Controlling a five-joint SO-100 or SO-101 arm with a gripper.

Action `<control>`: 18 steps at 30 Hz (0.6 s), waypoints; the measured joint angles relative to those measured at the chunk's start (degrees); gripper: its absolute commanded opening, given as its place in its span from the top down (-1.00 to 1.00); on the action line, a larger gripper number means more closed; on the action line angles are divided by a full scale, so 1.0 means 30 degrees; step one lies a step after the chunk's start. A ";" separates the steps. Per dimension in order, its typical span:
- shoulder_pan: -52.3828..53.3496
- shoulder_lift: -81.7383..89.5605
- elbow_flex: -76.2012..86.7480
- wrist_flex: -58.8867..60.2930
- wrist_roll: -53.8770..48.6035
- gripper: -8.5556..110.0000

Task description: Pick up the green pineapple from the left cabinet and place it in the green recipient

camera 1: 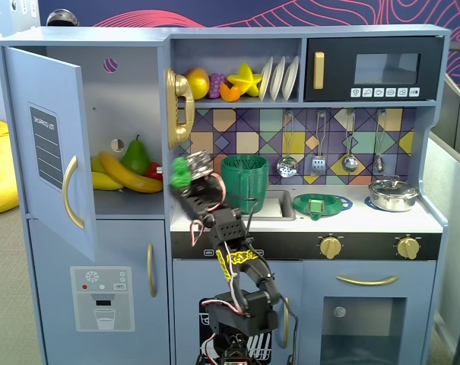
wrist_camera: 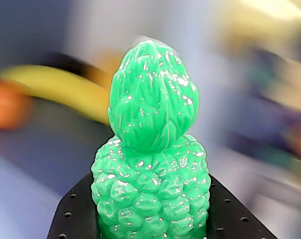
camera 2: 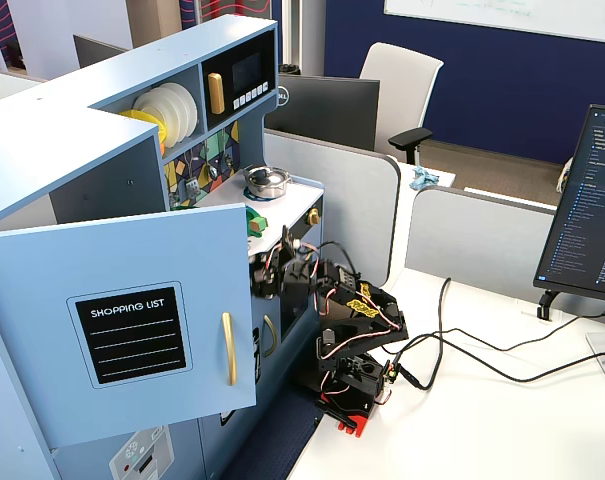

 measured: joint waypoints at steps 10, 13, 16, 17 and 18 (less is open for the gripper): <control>0.6035 -0.7090 -0.6680 -0.1230 0.1377 0.86; 0.6533 -0.9492 -0.8906 -0.1875 0.1377 0.86; 0.7061 -1.2100 -1.1279 -0.2314 0.1348 0.86; 0.7266 -1.2979 -1.1982 -0.2402 0.1289 0.86; 0.7412 -1.3828 -1.2715 -0.2520 0.1230 0.86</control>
